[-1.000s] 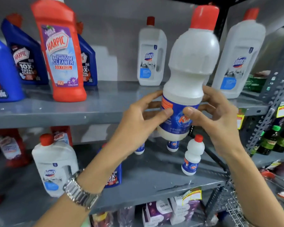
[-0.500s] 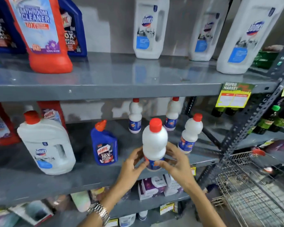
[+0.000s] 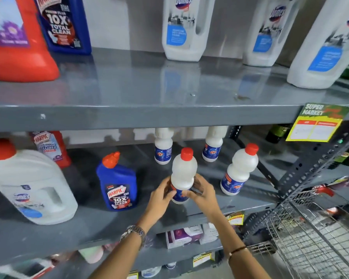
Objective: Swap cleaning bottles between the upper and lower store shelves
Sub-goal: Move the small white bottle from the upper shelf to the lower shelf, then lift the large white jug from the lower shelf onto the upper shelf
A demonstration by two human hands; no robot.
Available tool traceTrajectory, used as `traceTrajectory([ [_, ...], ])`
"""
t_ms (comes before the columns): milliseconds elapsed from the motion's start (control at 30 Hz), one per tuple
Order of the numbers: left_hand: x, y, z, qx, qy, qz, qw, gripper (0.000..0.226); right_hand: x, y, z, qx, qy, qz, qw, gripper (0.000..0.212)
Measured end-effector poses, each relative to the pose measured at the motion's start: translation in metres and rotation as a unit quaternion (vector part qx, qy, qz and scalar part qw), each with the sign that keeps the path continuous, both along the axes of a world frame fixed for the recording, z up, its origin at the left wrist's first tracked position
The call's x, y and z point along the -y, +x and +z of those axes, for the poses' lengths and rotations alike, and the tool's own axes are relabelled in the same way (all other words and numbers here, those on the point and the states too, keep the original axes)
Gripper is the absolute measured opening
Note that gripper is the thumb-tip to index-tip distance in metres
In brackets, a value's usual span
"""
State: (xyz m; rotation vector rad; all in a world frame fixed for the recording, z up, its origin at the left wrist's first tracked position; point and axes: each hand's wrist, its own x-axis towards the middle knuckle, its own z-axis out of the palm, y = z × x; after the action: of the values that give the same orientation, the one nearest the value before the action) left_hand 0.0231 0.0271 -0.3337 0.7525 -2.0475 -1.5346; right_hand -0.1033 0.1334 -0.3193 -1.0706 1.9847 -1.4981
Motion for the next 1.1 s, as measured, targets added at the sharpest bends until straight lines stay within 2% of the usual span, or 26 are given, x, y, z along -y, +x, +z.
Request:
traceTrajectory([
  [200, 0.008, -0.011, -0.004, 0.003, 0.005, 0.015, 1.000, 0.050, 0.009, -0.010, -0.004, 0.015, -0.002, -0.001, 1.000, 0.058],
  [467, 0.009, -0.005, -0.007, -0.007, 0.018, 0.015, 1.000, 0.052, 0.009, -0.006, -0.010, 0.023, 0.000, 0.016, 1.000, 0.054],
  [600, 0.006, -0.004, -0.005, -0.007, 0.013, 0.004, 1.000, 0.055, 0.008, -0.003, -0.012, 0.032, 0.002, 0.009, 0.999, 0.061],
  [667, 0.000, -0.001, -0.004, -0.011, 0.016, 0.014, 1.000, 0.060, 0.006, 0.004, -0.013, 0.047, -0.009, -0.017, 0.999, 0.066],
  [767, -0.011, 0.012, -0.002, -0.058, 0.035, 0.063, 0.996, 0.063, -0.002, 0.033, -0.011, 0.083, -0.068, -0.126, 0.986, 0.067],
  [833, -0.014, 0.026, 0.000, -0.090, 0.019, 0.079, 0.993, 0.058, -0.005, 0.056, -0.010, 0.074, -0.106, -0.200, 0.971, 0.058],
  [933, -0.017, 0.053, 0.007, -0.145, -0.021, 0.112, 0.983, 0.045, -0.002, 0.092, -0.007, -0.008, -0.172, -0.243, 0.955, 0.042],
  [1033, -0.013, 0.089, 0.019, -0.192, -0.086, 0.201, 0.957, 0.025, 0.016, 0.127, 0.001, -0.055, -0.215, -0.198, 0.955, 0.034],
  [1100, -0.005, 0.113, 0.027, -0.227, -0.134, 0.276, 0.924, 0.013, 0.032, 0.150, 0.011, -0.079, -0.226, -0.141, 0.961, 0.030],
])
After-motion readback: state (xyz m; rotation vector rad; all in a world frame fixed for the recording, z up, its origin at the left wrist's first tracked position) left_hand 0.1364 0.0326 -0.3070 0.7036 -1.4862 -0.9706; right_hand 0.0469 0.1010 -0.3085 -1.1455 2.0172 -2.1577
